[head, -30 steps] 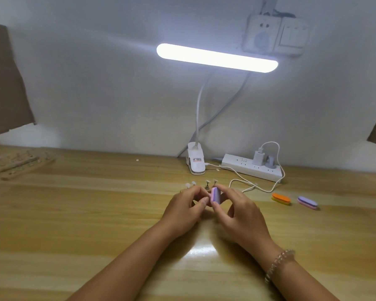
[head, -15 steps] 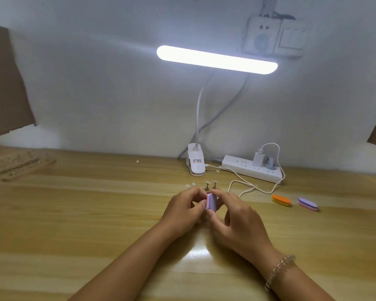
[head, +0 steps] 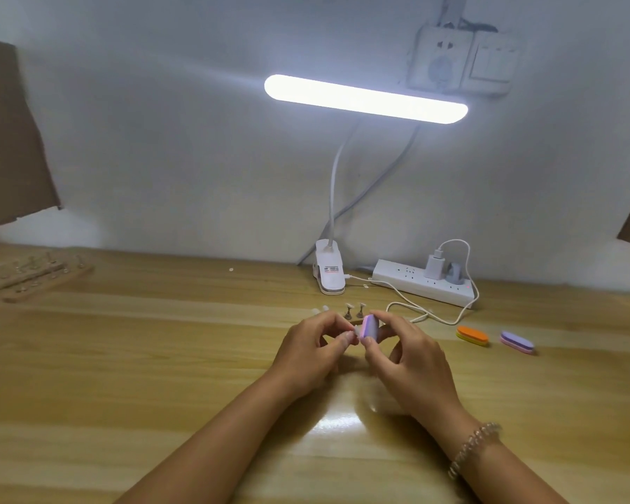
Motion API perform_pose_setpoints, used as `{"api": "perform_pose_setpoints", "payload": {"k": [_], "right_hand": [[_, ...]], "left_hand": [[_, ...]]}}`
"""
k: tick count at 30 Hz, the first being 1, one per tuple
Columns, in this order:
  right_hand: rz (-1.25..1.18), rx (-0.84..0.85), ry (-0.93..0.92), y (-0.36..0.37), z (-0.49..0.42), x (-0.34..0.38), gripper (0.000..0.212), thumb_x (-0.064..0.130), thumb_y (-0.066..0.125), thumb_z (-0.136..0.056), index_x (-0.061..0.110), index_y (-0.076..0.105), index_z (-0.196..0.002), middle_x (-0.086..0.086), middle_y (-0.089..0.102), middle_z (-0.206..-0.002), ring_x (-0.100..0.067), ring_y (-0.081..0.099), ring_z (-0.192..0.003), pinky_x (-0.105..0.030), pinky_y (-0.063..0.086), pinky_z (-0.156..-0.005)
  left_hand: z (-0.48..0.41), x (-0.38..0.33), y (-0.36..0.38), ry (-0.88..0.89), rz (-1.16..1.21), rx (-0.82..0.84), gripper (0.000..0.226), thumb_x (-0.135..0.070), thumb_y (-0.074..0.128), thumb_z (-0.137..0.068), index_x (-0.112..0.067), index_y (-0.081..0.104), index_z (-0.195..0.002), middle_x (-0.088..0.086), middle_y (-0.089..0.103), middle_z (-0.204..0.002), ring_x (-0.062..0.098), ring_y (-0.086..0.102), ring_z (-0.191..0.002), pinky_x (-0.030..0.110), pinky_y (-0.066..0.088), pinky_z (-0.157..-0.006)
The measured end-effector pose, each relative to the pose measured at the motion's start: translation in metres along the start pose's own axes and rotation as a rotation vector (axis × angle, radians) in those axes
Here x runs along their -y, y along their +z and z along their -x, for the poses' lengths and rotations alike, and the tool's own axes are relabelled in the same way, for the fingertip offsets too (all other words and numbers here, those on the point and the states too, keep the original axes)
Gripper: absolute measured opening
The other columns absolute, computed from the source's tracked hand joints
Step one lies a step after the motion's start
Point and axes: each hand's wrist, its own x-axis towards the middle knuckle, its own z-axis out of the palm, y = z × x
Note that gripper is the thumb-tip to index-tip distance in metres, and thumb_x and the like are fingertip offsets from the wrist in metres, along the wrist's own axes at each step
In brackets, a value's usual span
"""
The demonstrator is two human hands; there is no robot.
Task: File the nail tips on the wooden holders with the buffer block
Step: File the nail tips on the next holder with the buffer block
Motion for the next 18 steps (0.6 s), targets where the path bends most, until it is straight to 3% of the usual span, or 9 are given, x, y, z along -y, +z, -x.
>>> {"api": "perform_pose_setpoints", "payload": {"k": [3,7,10,12,15,18], "right_hand": [[0.004,0.054,-0.093,0.0013,0.006,0.0075,0.039,0.034,0.067,-0.084,0.032,0.062,-0.123,0.019,0.063,-0.094,-0.01,0.054,-0.057,-0.035,0.052,-0.061],[-0.017,-0.01,0.033,-0.0004,-0.0023,-0.002,0.036,0.028,0.069,-0.086,0.028,0.064,-0.122,0.017,0.064,-0.092,-0.008,0.053,-0.063,-0.034,0.05,-0.068],[-0.01,0.031,-0.052,-0.0004,0.0037,0.0042,0.038,0.033,0.067,-0.085,0.031,0.062,-0.122,0.02,0.062,-0.092,-0.008,0.054,-0.058,-0.035,0.051,-0.063],[-0.009,0.054,-0.094,0.0008,0.0062,0.0079,0.039,0.033,0.067,-0.084,0.031,0.062,-0.123,0.02,0.062,-0.094,-0.006,0.053,-0.058,-0.034,0.051,-0.062],[0.005,0.007,-0.015,0.0004,-0.0006,0.0014,0.038,0.028,0.068,-0.086,0.029,0.062,-0.124,0.017,0.064,-0.094,-0.006,0.052,-0.064,-0.034,0.05,-0.067],[0.042,0.011,-0.054,-0.0004,0.0024,0.0039,0.038,0.031,0.065,-0.086,0.031,0.061,-0.124,0.017,0.062,-0.095,-0.006,0.051,-0.063,-0.034,0.05,-0.065]], "left_hand": [[-0.0001,0.0013,-0.0008,0.031,-0.042,0.039,0.024,-0.016,0.058,-0.096,-0.036,0.064,-0.083,-0.011,0.068,-0.086,0.004,0.055,-0.055,0.033,0.048,-0.057],[0.001,0.0018,0.001,0.027,-0.067,0.064,0.016,-0.029,0.056,-0.098,-0.037,0.066,-0.089,-0.017,0.069,-0.092,0.01,0.054,-0.068,0.047,0.054,-0.072],[0.0004,0.0024,0.0004,0.039,-0.062,0.066,0.019,-0.027,0.053,-0.1,-0.038,0.064,-0.088,-0.015,0.066,-0.091,0.013,0.054,-0.069,0.051,0.054,-0.073],[-0.0007,0.0031,-0.0008,0.039,-0.07,0.069,0.023,-0.021,0.053,-0.1,-0.038,0.064,-0.089,-0.015,0.065,-0.088,0.009,0.054,-0.067,0.05,0.053,-0.072],[0.0,0.0025,-0.0001,0.054,-0.109,0.081,0.019,-0.022,0.056,-0.099,-0.035,0.065,-0.088,-0.021,0.063,-0.084,-0.003,0.051,-0.062,0.038,0.05,-0.067],[0.0003,0.0026,0.0003,0.057,-0.12,0.094,0.021,-0.021,0.056,-0.099,-0.037,0.064,-0.088,-0.022,0.062,-0.085,-0.003,0.049,-0.062,0.035,0.048,-0.067]]}}
